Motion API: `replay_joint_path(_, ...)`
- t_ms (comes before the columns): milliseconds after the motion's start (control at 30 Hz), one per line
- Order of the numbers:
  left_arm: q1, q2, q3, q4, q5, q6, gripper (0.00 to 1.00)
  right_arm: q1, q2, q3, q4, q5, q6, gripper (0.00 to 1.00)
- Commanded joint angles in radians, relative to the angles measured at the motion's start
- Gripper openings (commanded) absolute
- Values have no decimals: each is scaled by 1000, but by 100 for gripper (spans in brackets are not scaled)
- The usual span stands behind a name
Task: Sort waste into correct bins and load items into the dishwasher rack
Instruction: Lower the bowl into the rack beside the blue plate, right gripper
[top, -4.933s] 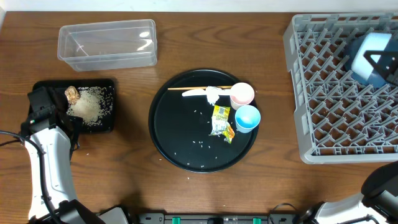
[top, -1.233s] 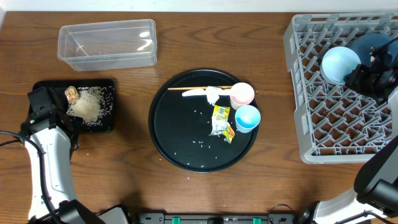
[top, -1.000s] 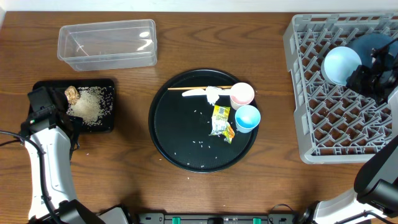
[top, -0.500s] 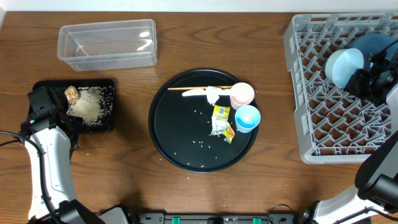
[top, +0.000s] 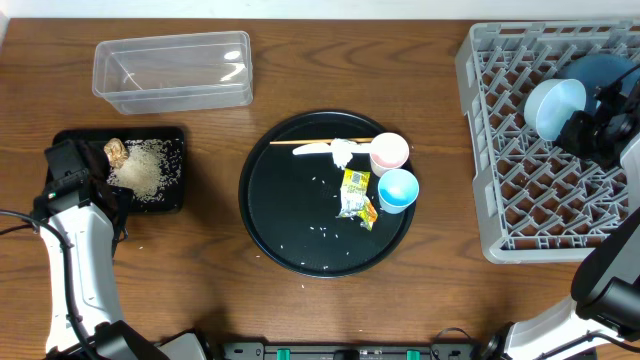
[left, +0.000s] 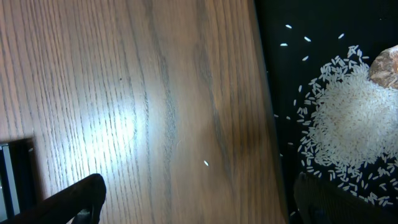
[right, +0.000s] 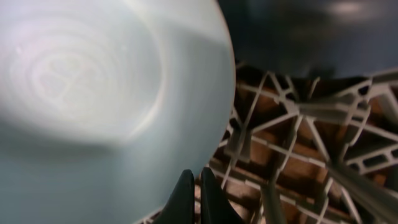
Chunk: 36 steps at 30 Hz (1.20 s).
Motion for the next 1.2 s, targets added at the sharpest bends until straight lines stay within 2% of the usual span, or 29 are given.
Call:
replay_joint_path(0, 5, 3, 10, -6, -16, -9, 98, 3, 11, -26, 21, 3, 21, 2)
replay_joint_path(333, 5, 3, 10, -6, -16, -9, 98, 3, 11, -62, 76, 2, 39, 1)
replay_joint_path(1167, 5, 3, 10, -6, -16, -9, 98, 1, 37, -64, 39, -11, 73, 1)
